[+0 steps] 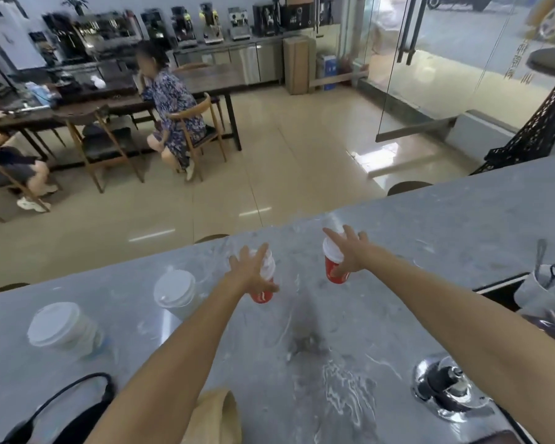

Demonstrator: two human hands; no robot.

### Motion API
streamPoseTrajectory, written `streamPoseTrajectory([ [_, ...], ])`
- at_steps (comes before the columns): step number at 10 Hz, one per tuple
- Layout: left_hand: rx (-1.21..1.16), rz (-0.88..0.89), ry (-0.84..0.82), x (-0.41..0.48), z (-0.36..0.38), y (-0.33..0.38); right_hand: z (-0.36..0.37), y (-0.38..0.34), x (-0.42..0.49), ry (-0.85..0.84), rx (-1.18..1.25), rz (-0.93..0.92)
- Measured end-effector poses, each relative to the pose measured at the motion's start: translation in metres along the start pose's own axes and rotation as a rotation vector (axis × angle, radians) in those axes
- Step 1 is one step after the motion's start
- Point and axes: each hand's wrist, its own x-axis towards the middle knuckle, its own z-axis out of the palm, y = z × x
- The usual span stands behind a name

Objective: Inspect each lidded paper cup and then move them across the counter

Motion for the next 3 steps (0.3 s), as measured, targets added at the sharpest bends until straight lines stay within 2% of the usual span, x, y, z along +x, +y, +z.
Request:
streamPoseTrajectory([
  [1,0.036,-0.003,-0.027,-0.015,-0.023,-0.002,-0.020,-0.006,-0.018,-0.019,0.046,0.020],
  [2,0.140,0.063,0.018,-0.053,-0.054,-0.005,-0.051,-0.018,-0.051,0.000,0.007,-0.034],
  [3,0.117,0.071,0.163,-0.107,-0.103,-0.011,-0.102,-0.045,-0.102,0.091,0.103,-0.094],
])
